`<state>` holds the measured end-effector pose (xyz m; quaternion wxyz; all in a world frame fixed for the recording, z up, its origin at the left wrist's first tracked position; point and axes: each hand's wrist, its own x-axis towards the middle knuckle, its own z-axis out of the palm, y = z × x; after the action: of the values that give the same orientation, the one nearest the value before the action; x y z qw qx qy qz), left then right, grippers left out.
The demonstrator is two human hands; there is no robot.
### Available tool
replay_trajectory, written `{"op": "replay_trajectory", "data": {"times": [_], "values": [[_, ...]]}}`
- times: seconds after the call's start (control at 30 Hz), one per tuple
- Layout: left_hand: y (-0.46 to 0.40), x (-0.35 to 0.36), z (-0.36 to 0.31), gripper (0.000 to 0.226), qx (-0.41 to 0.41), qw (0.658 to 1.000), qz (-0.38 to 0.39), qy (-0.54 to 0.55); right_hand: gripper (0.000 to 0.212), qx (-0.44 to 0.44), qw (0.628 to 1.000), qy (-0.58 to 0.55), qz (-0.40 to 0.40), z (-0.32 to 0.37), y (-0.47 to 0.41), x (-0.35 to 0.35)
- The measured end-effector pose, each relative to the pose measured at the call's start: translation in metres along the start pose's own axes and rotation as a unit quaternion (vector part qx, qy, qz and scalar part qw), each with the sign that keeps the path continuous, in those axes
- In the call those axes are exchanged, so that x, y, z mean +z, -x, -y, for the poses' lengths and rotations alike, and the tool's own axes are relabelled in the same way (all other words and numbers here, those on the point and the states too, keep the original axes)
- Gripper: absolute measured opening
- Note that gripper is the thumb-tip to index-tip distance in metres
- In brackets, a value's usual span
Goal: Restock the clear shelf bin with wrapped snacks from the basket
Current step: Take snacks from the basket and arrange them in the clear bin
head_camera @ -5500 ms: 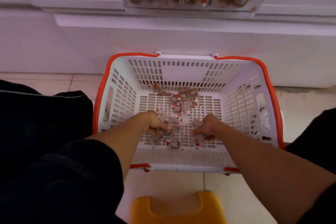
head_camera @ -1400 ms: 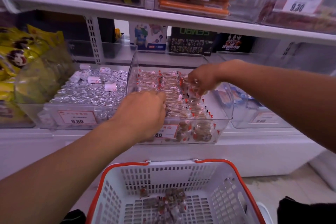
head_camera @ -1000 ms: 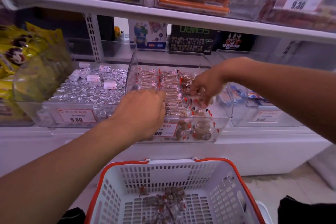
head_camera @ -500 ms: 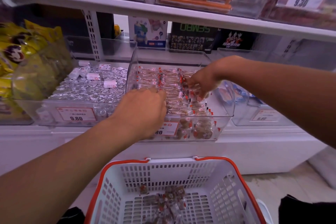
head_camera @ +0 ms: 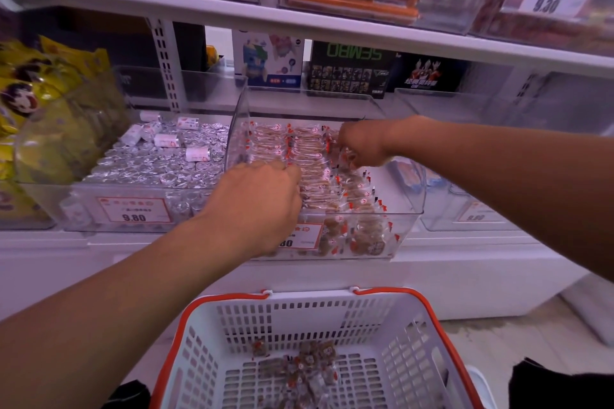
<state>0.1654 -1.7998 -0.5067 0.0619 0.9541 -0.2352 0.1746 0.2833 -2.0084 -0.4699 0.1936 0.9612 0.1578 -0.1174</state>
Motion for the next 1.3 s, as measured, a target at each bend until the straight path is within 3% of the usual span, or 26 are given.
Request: {"op": "replay_trajectory", "data": {"times": [0.27, 0.43, 0.57, 0.63, 0.7, 0.9, 1.07, 1.17, 1.23, 1.3], "values": [[0.0, -0.001, 0.001, 0.023, 0.0, 1.0, 0.008, 0.012, 0.047, 0.054, 0.999, 0.003, -0.003, 0.003, -0.017, 0.001], [0.0, -0.001, 0.001, 0.02, 0.005, 1.0, 0.0, 0.006, 0.035, 0.092, 0.994, -0.017, -0.054, 0.004, -0.017, 0.002], [0.0, 0.0, 0.001, 0.019, 0.0, 1.0, -0.005, 0.011, 0.073, 0.095, 0.988, -0.024, -0.116, 0.0, -0.014, 0.004], [-0.001, 0.0, 0.001, 0.014, -0.001, 1.0, -0.005, 0.017, 0.079, 0.08, 0.992, 0.021, -0.091, -0.001, -0.013, 0.0], [-0.001, 0.0, 0.001, 0.013, -0.002, 1.0, -0.005, 0.021, 0.07, 0.06, 0.994, 0.085, -0.033, -0.004, -0.011, -0.004], [-0.004, 0.002, 0.0, 0.016, -0.009, 1.0, 0.0, 0.008, 0.059, 0.041, 0.989, 0.108, 0.095, 0.008, -0.028, 0.008], [-0.008, 0.004, -0.003, 0.024, -0.019, 0.999, 0.026, 0.033, 0.075, 0.092, 0.992, -0.084, 0.035, 0.015, -0.041, 0.023], [-0.009, 0.004, -0.004, 0.026, -0.019, 0.999, 0.034, 0.031, 0.081, 0.056, 0.981, -0.173, 0.068, 0.009, -0.037, 0.01], [-0.009, 0.005, -0.004, 0.025, -0.019, 0.998, 0.039, 0.034, 0.076, 0.03, 0.984, -0.137, 0.112, 0.005, -0.034, -0.002], [-0.009, 0.005, -0.003, 0.024, -0.019, 0.998, 0.041, 0.036, 0.077, 0.028, 0.992, -0.017, 0.124, 0.003, -0.032, -0.013]]}}
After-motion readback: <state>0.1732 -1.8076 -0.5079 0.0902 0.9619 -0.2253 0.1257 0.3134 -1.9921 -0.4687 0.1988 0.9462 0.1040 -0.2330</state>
